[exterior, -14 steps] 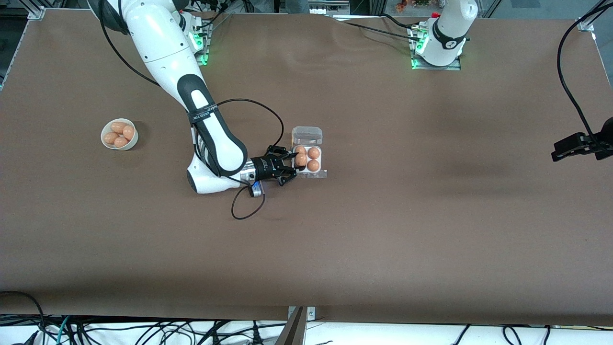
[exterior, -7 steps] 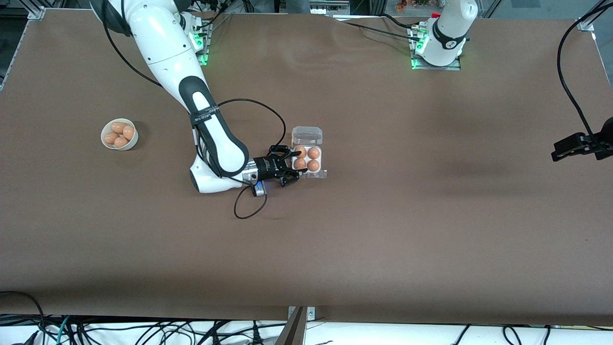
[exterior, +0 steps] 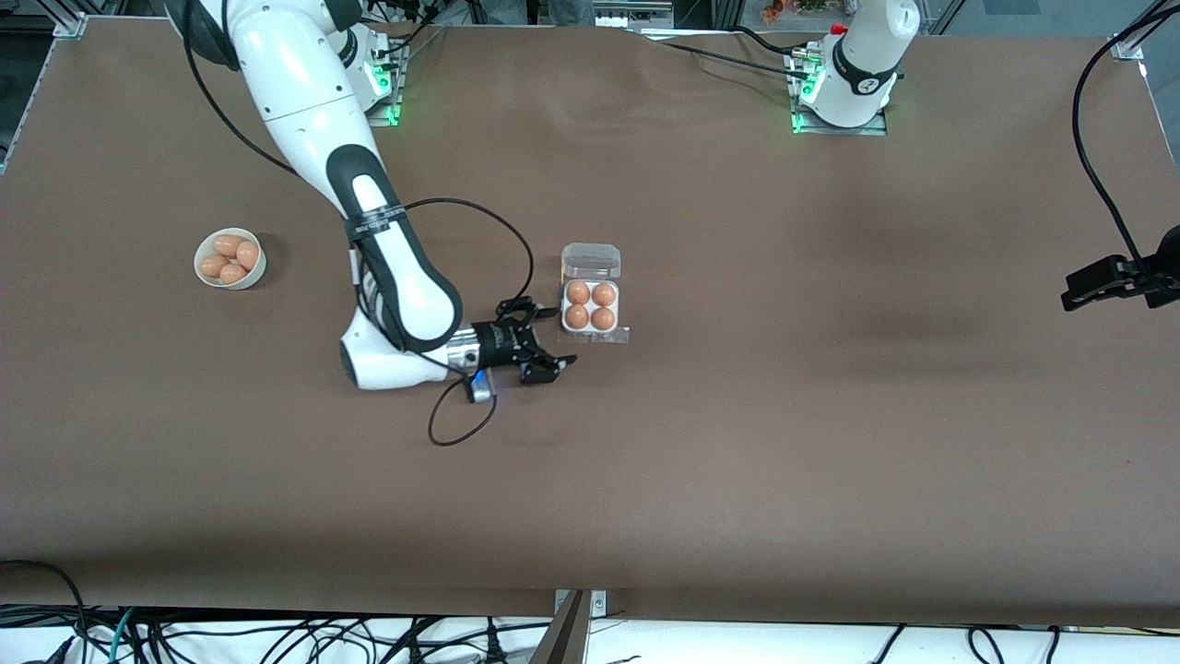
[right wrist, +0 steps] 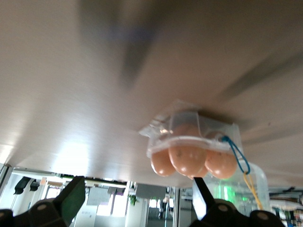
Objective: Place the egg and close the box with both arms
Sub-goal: 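Withdraw the right gripper while the left gripper reaches toward the box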
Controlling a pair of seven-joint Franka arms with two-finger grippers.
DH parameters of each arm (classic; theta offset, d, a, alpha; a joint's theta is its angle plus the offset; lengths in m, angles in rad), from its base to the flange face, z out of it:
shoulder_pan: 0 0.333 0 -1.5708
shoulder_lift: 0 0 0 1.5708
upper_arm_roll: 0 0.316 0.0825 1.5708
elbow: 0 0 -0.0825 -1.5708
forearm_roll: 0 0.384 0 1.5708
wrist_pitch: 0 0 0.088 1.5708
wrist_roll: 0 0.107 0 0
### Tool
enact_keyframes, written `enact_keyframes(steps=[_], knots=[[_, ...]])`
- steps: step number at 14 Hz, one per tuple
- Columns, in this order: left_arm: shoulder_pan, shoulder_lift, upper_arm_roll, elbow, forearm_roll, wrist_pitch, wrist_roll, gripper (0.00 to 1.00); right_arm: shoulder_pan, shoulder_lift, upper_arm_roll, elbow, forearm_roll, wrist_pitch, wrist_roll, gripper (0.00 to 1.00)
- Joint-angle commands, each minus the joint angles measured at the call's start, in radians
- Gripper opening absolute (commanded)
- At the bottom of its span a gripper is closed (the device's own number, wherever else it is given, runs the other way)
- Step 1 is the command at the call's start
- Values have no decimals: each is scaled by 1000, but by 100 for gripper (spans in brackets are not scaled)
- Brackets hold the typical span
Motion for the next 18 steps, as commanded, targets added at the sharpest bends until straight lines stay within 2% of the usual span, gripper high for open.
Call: enact_keyframes(steps=[1,5,9,11,12,13,15,16,17,18], knots=[[-15,11,-26,20,18,-22,-2,100,-59,-14,1,37,-143,-31,-1,100],[-64,11,-96,17,10,-141,-58,100,-148,-66,-9,79,-461,-106,-27,100],[-169,13,-146,15,-1,-225,-211,100,-210,-134,-14,125,-711,-221,-204,100],[-210,19,-146,15,-107,-252,-296,100,-211,-196,-17,111,-897,-218,-332,100],[-213,20,-146,15,-172,-267,-318,93,-211,-238,-14,87,-997,-217,-376,100],[-225,25,-150,14,-235,-293,-324,79,-219,-281,6,62,-1089,-215,-416,100],[-257,54,-152,15,-341,-339,-335,55,-301,-385,113,-13,-1243,-214,-476,100],[-285,68,-152,15,-365,-354,-354,42,-332,-463,145,-88,-1307,-183,-508,100],[-323,84,-152,15,-369,-367,-380,28,-340,-556,152,-178,-1354,-127,-541,100],[-361,106,-152,17,-369,-368,-396,21,-351,-651,153,-265,-1356,-75,-558,100]])
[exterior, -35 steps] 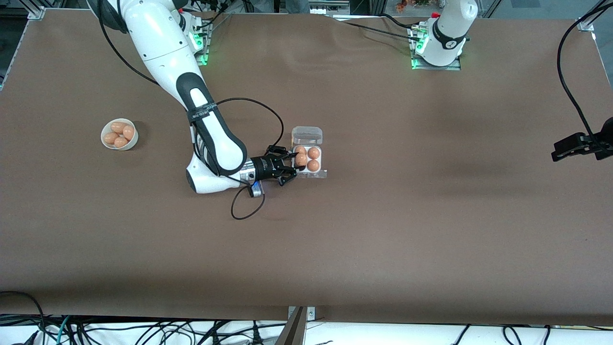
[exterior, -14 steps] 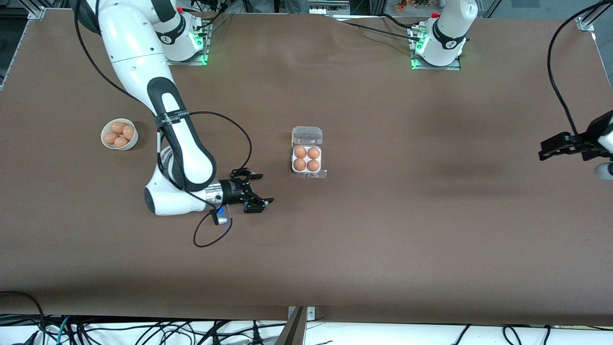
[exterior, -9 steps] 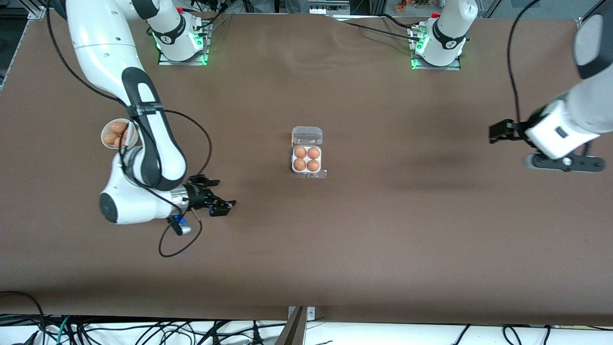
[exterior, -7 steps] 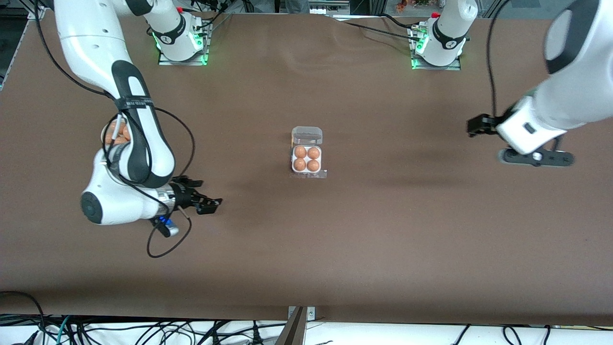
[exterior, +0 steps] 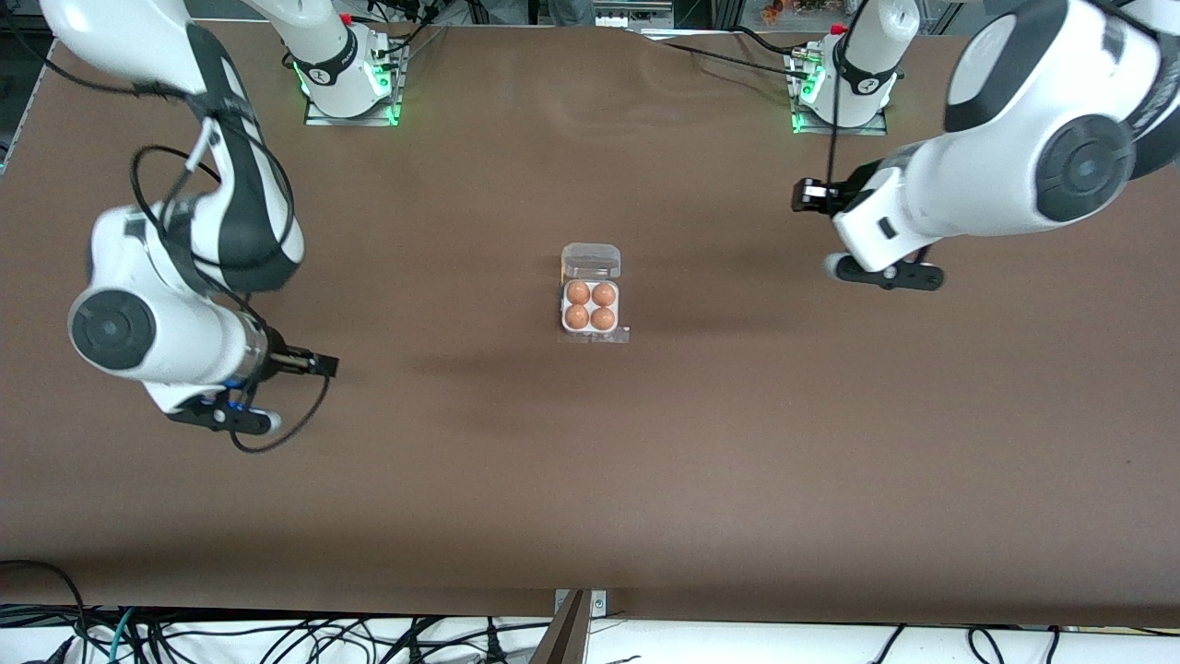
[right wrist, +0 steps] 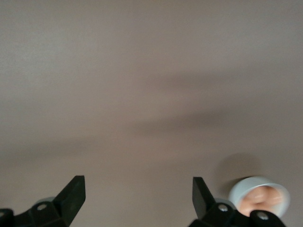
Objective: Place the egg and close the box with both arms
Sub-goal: 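Move the left gripper to the box lid while the right arm rests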
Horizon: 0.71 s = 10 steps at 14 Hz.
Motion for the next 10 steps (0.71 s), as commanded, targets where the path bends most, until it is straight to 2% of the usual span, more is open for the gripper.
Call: enact_keyframes(steps=[1,2,5,7,10], knots=[[-109,71,7,21,-26,-23,-65,14,-67,-302,40,-299,-46,119,-60,100],[-144,102,7,25,-56,-23,-90,9,-73,-342,38,-302,-40,98,-60,100],[-178,202,7,31,-180,-20,-163,8,-96,-415,32,-267,-17,-3,-60,100],[-194,251,5,31,-219,-17,-165,8,-130,-427,21,-206,41,-98,-62,100],[-256,320,7,36,-248,15,-167,8,-136,-444,-15,-161,52,-145,-101,100]])
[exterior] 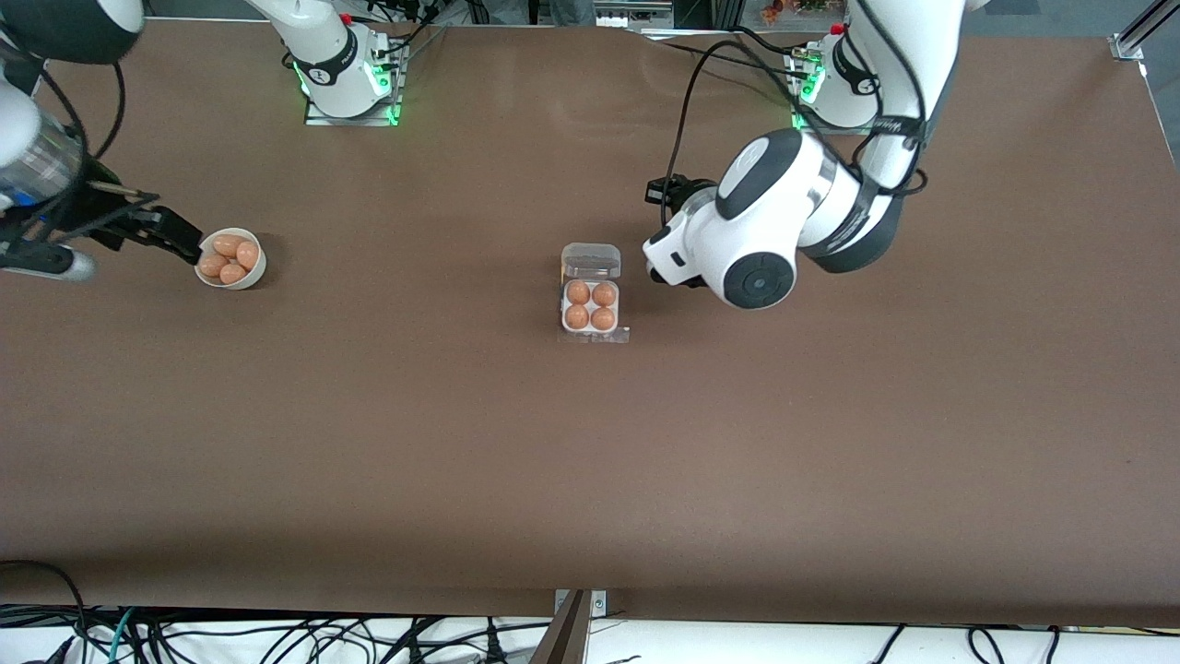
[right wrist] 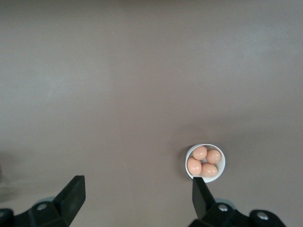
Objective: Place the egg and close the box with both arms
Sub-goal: 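Move the left gripper to the box lid while the right arm rests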
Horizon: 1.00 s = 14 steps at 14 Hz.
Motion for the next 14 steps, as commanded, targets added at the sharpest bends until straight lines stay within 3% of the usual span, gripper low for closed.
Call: enact_keyframes(steps=[1,8,14], knots=[[-61,58,12,34,-44,54,-18,8,-27,-12,-12,34,23,-31,-56,100],[-170,152,12,33,-56,300,-100,7,-54,-11,-5,19,48,0,-145,100],[-202,175,14,33,-46,410,-138,6,-46,6,-5,19,62,4,-136,100]])
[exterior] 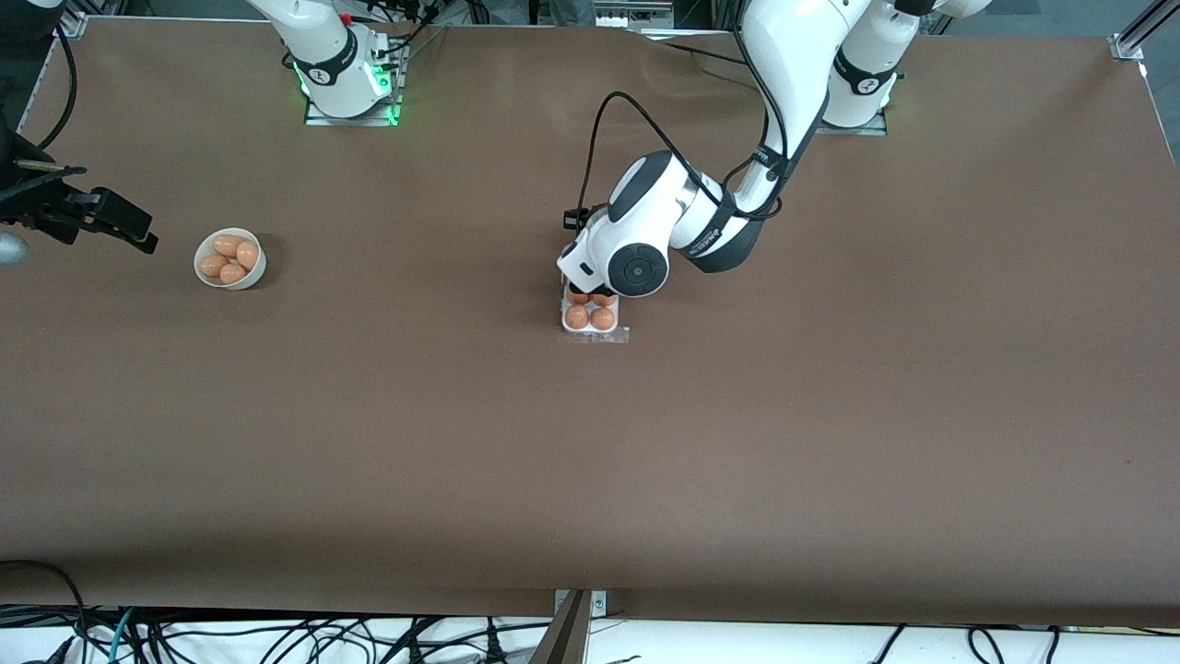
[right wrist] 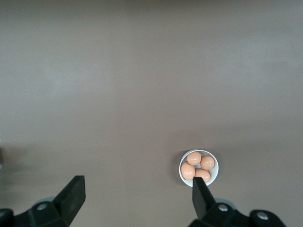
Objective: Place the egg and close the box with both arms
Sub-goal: 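Move the left gripper to the box lid while the right arm rests, then fold the clear lid over the eggs with the left gripper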
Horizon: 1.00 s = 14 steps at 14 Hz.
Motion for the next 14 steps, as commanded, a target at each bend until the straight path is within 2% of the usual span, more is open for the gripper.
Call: enact_keyframes(steps=[1,10,14], knots=[[-16,20,16,31,-15,16,-22,6,-3,7,5,-1,14,9,-10,100],[-8,20,34,34,26,111,-20,5,-3,9,6,2,14,4,-4,100],[-5,20,71,82,31,153,-19,5,-1,10,6,2,14,6,-4,100]])
